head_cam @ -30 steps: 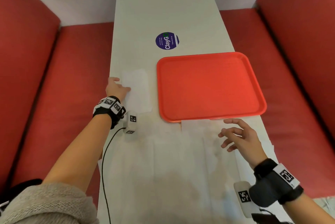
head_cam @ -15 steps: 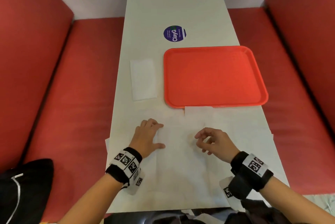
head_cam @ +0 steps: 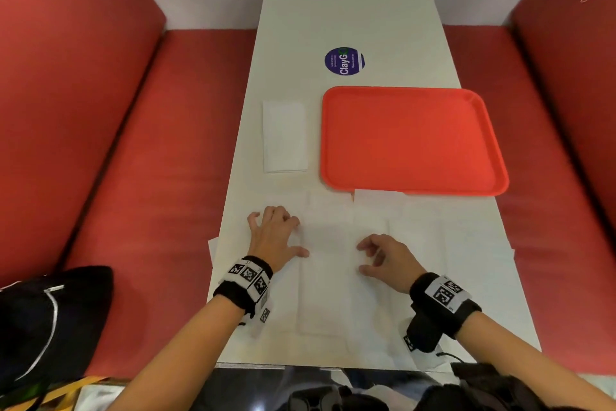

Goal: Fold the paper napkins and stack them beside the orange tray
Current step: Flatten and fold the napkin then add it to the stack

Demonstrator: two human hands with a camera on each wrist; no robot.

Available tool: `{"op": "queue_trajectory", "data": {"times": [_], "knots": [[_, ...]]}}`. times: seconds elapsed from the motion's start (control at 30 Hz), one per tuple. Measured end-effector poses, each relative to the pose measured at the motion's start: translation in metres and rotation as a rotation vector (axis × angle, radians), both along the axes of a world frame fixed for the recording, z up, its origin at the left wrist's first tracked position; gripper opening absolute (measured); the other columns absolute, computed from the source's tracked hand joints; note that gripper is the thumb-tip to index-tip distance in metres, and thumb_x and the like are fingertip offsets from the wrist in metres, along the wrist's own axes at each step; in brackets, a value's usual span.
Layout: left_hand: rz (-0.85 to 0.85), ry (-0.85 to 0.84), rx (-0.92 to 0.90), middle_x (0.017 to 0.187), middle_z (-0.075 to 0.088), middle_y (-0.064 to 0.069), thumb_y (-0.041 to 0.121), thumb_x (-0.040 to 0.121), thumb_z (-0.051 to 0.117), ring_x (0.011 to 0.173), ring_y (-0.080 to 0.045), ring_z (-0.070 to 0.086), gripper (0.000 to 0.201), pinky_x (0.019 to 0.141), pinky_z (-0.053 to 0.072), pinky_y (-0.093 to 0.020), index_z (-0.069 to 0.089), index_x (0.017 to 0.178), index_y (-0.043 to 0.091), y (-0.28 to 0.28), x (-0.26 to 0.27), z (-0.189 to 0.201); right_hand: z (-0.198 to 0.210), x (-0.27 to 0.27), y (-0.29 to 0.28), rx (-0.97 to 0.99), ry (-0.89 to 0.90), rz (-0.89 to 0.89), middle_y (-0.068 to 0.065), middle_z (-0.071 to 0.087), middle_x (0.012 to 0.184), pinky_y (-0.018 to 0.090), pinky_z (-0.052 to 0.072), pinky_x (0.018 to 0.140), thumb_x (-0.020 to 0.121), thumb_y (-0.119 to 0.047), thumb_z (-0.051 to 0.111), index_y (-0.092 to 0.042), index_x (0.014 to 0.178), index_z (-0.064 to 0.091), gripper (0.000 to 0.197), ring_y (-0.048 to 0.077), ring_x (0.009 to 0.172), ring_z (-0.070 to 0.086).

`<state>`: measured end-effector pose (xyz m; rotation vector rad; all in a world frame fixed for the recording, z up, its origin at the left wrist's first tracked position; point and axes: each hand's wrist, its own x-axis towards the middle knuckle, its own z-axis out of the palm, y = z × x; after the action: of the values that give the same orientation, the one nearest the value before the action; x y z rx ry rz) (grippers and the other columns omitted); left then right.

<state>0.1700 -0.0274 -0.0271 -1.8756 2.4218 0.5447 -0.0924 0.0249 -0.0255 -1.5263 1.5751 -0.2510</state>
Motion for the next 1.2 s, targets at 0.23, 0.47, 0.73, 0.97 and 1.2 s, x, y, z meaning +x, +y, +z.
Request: {"op": "queue_trajectory", "data": {"times": [0.23,0.47,0.73,0.97,1.2], "knots": [[-0.002,0.341,-0.067,0.102,0.061,0.013,0.056,0.078,0.066,0.112,-0.010,0.050,0.039,0.109,0.010,-0.039,0.070,0.096,0.021,0.003,0.008,0.025,0.026,0.007,0.002,-0.045,-0.171,-0.148,-0.011,0.055,0.108,0.020,0.045,0.069,0.067,-0.043,0.086,-0.033,0.120,0.053,0.064,0.011,0.088,0.060],[0.051,0.648,0.237,0.082,0.068,0.009,0.055,0.063,0.079,0.089,-0.002,0.057,0.035,0.090,0.042,-0.029,0.067,0.080,0.027,-0.016,0.016,0.083,0.066,0.029,-0.011,-0.003,-0.614,-0.256,0.006,0.076,0.089,0.031,0.056,0.069,0.078,-0.014,0.079,-0.004,0.088,0.073,0.015,0.018,0.076,0.071],[0.359,1.005,0.536,0.099,0.075,-0.017,0.012,0.074,0.082,0.099,-0.038,0.069,0.031,0.092,0.055,-0.046,0.073,0.100,-0.003,-0.016,0.029,0.063,0.072,0.005,-0.025,-0.033,-0.675,-0.591,0.009,0.076,0.090,0.031,0.056,0.066,0.086,-0.020,0.070,-0.006,0.094,0.072,0.016,0.023,0.077,0.071],[0.371,1.352,0.721,0.091,0.073,0.005,0.034,0.084,0.069,0.093,-0.014,0.066,0.015,0.074,0.054,-0.027,0.078,0.078,0.023,-0.015,-0.008,0.092,0.058,0.004,-0.026,-0.028,-0.546,-0.575,0.010,0.075,0.087,0.037,0.056,0.071,0.095,-0.024,0.060,-0.006,0.091,0.072,0.022,0.024,0.075,0.069],[0.156,1.346,0.828,0.133,0.060,0.009,0.038,0.094,0.053,0.125,-0.017,0.055,0.033,0.091,0.053,-0.043,0.072,0.115,0.023,-0.016,-0.038,0.094,0.067,0.012,-0.024,0.067,-0.749,-0.595,0.017,0.073,0.107,0.042,0.057,0.083,0.099,-0.026,0.051,-0.002,0.115,0.065,0.033,0.034,0.097,0.070]]}}
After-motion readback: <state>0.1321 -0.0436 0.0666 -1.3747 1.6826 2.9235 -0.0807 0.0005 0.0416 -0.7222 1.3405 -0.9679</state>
